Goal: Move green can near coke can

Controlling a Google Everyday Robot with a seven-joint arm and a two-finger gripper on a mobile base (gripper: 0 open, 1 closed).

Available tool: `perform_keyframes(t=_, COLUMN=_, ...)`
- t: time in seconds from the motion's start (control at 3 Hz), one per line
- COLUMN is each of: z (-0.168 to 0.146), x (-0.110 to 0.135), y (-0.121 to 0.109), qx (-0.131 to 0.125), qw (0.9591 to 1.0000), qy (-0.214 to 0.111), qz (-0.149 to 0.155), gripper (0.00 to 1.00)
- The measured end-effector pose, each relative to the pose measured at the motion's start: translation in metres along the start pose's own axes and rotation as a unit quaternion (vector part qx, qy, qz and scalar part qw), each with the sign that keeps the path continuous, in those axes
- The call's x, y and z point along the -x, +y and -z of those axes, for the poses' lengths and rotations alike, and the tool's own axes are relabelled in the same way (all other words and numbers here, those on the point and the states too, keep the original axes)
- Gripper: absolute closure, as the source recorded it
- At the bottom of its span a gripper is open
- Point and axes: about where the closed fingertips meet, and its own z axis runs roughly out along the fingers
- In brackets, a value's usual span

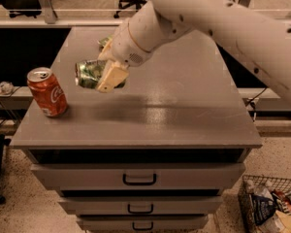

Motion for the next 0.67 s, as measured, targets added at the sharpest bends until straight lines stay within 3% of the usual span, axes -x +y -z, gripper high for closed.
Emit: perform_keyframes(t=0.67, z=-0.042, x=0.006, y=0.008, qx=0.009, qw=0.9999, qy=0.005, qz=-0.013, gripper=1.00)
